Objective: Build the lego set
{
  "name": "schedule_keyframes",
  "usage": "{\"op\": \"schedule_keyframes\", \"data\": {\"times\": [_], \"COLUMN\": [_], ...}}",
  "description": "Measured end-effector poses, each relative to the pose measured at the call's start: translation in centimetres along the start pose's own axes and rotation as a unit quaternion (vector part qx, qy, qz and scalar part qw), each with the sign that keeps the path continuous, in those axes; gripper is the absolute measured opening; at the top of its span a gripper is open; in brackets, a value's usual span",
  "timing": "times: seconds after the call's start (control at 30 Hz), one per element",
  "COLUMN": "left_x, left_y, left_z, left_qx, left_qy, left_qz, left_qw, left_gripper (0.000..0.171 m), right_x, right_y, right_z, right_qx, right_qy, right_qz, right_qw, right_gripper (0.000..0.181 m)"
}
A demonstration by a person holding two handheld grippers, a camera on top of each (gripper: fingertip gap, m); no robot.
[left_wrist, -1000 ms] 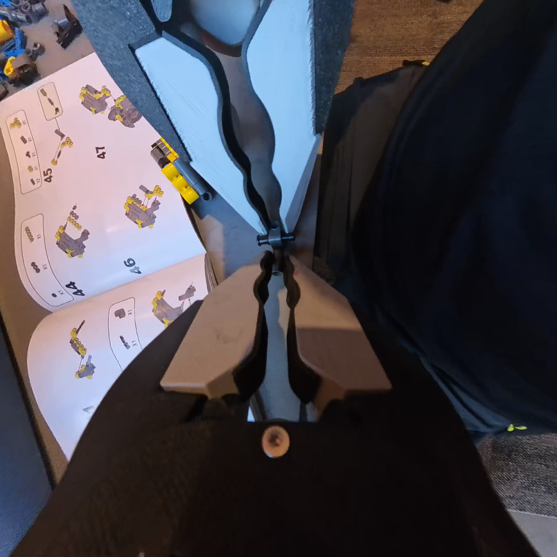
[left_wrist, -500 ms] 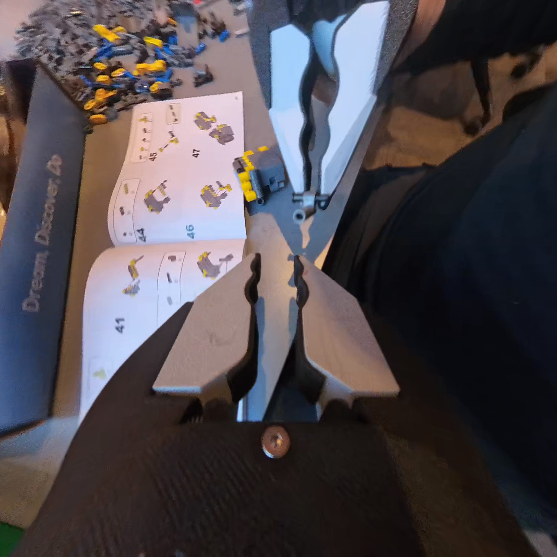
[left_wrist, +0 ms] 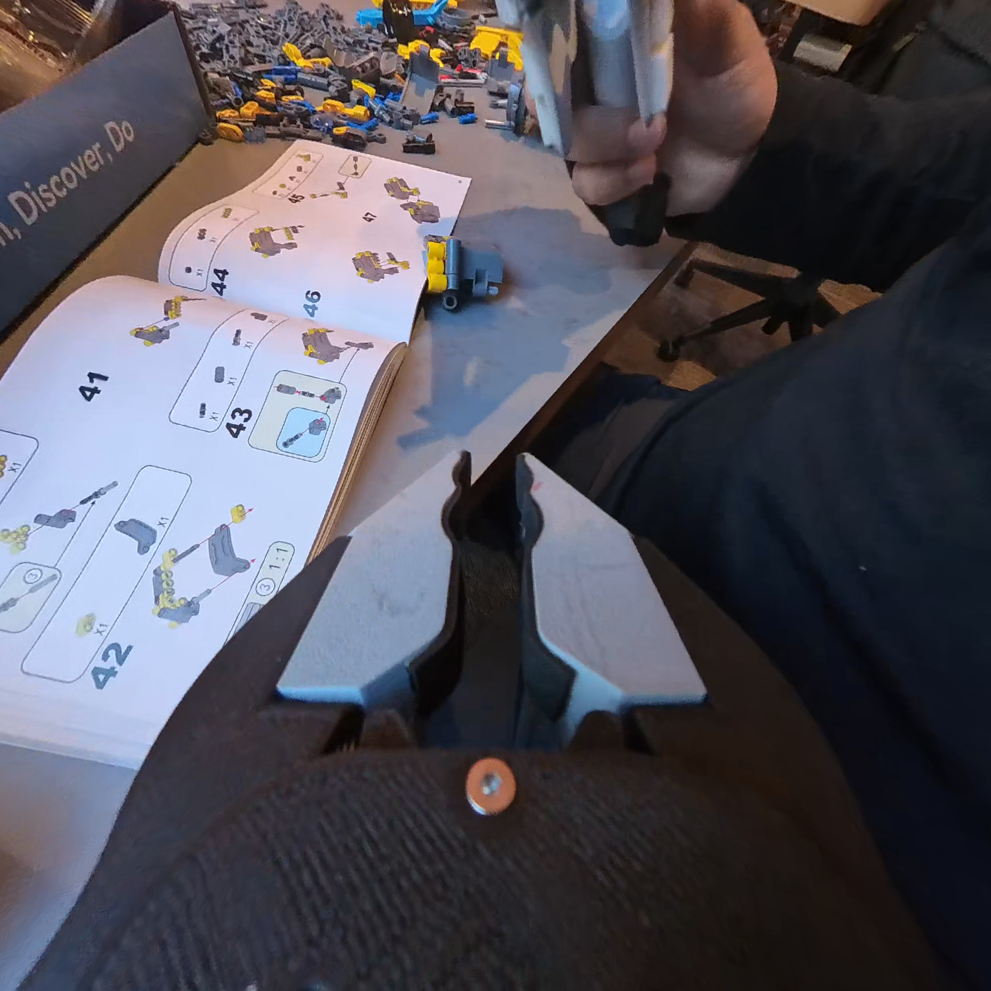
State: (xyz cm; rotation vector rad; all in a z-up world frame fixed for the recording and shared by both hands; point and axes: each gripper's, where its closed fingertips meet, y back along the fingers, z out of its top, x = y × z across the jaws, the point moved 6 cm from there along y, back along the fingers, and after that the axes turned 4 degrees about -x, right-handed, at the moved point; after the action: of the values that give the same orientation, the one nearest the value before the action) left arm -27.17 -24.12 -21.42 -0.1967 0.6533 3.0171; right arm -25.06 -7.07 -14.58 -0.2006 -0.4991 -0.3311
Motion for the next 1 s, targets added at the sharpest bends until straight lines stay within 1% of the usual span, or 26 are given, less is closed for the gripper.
{"op": "schedule_keyframes", "data": {"times": [0.23, 0.4, 0.5, 0.6, 0.7, 0.77, 0.8, 0.93, 1.0], "left_x": [0.1, -0.3, -0.9, -1.7, -2.0, -2.3, -2.5, -3.0, -3.4], "left_y": [-0.5, -2.6, -4.1, -5.4, -6.3, -6.6, -6.7, -7.6, -8.0], "left_z": [0.4, 2.0, 3.5, 5.2, 6.1, 6.3, 6.4, 6.3, 6.3], "left_qx": [-0.022, -0.040, -0.053, -0.068, -0.067, -0.064, -0.064, -0.046, -0.046], "left_qy": [0.004, 0.009, 0.009, 0.013, 0.008, 0.009, 0.010, 0.018, 0.014], "left_qz": [-0.019, -0.028, -0.048, -0.074, -0.085, -0.103, -0.117, -0.142, -0.151], "left_qw": [1.000, 0.999, 0.997, 0.995, 0.994, 0.993, 0.991, 0.989, 0.987], "left_gripper": [0.014, 0.015, 0.020, 0.021, 0.020, 0.017, 0.013, 0.012, 0.004], "right_x": [0.8, 0.9, 0.9, 0.9, 1.1, 0.9, 0.9, 1.3, 1.4], "right_y": [2.3, 3.5, 3.4, 3.3, 3.3, 3.7, 3.9, 4.4, 4.6], "right_z": [0.6, -1.7, -3.1, -4.2, -5.0, -5.2, -5.2, -5.1, -5.1], "right_qx": [-0.010, 0.024, 0.058, 0.109, 0.149, 0.163, 0.165, 0.143, 0.140], "right_qy": [0.014, 0.009, 0.022, 0.054, 0.085, 0.096, 0.097, 0.096, 0.093], "right_qz": [-0.040, -0.071, -0.079, -0.095, -0.102, -0.113, -0.114, -0.096, -0.089], "right_qw": [0.999, 0.997, 0.995, 0.988, 0.980, 0.975, 0.975, 0.980, 0.982], "right_gripper": [0.006, 0.006, 0.006, 0.006, 0.006, 0.006, 0.006, 0.006, 0.006]}}
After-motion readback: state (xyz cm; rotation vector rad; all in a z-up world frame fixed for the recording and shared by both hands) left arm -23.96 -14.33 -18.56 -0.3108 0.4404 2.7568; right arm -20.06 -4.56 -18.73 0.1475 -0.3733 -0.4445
